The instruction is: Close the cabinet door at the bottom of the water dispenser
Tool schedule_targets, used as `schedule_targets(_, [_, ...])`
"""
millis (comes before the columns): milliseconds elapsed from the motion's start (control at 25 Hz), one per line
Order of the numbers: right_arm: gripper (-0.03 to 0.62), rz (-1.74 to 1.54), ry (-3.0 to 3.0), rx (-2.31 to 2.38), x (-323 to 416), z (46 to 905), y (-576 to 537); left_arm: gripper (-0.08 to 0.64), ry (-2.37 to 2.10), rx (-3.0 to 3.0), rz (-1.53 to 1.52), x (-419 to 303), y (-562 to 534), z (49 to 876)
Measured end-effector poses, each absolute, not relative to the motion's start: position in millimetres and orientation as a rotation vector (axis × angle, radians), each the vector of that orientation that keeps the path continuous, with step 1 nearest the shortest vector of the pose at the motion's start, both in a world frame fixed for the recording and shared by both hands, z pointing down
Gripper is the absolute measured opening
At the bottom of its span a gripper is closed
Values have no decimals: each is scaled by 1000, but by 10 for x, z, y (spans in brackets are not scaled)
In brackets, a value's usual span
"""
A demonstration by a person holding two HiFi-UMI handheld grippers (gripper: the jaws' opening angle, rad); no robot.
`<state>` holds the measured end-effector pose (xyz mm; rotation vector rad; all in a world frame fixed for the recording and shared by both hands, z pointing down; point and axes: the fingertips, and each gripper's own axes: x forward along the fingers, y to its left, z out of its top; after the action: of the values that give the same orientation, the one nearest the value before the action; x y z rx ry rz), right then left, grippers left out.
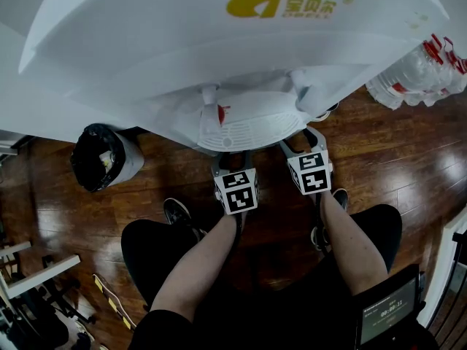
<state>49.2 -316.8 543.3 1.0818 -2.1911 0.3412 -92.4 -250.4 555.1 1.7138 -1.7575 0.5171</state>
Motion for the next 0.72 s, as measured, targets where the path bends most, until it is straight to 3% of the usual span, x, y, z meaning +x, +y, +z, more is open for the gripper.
schedule_targets(720, [285, 394, -2170, 1133, 498, 5501, -3213, 186, -1754, 1754, 563, -937, -2531, 5589])
